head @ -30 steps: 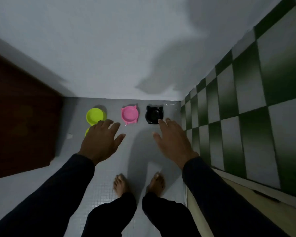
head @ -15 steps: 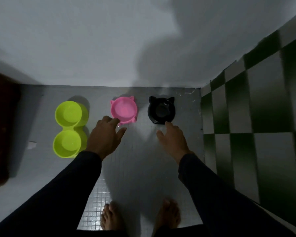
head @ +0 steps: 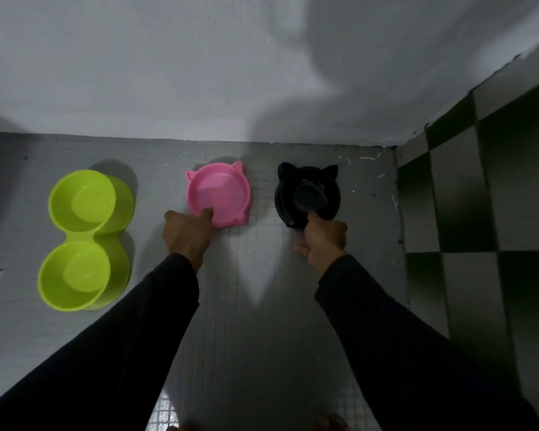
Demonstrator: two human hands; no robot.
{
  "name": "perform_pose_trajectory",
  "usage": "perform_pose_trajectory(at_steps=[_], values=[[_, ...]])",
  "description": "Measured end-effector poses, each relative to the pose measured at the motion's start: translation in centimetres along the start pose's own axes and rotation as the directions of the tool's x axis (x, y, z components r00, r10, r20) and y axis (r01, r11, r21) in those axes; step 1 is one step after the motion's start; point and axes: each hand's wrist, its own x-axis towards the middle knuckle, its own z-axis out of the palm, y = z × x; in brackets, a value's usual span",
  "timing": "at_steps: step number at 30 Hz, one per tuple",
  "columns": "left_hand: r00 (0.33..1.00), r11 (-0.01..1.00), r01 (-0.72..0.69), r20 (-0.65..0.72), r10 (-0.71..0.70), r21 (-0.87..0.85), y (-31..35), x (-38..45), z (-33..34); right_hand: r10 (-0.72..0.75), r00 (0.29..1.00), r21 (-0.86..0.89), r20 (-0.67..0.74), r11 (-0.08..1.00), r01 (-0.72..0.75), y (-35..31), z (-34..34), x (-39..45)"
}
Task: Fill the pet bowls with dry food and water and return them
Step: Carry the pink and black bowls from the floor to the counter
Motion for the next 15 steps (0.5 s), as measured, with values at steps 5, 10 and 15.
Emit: perform_pose_trajectory(at_steps=[5, 10, 15], values=[[0.995, 0.994, 0.093, 0.045, -0.090, -0.051, -0.6, 1.6, 1.0, 0.057, 0.998, 0.058, -0.039, 0.997, -0.055, -0.4, 0.3, 1.4], [0.998, 0.997, 0.028, 0.050, -0.031, 0.072, -0.4, 2.0, 0.8, 0.014, 0.998, -0.039, -0.054, 0.999, -0.016, -0.4, 0.2, 2.3], [0.999, 0.989, -0.034, 0.043, 0.028, 0.144, -0.1, 1.4, 0.9, -0.048, 0.997, -0.067, -0.058, 0.997, 0.044, 0.0, 0.2, 1.9]])
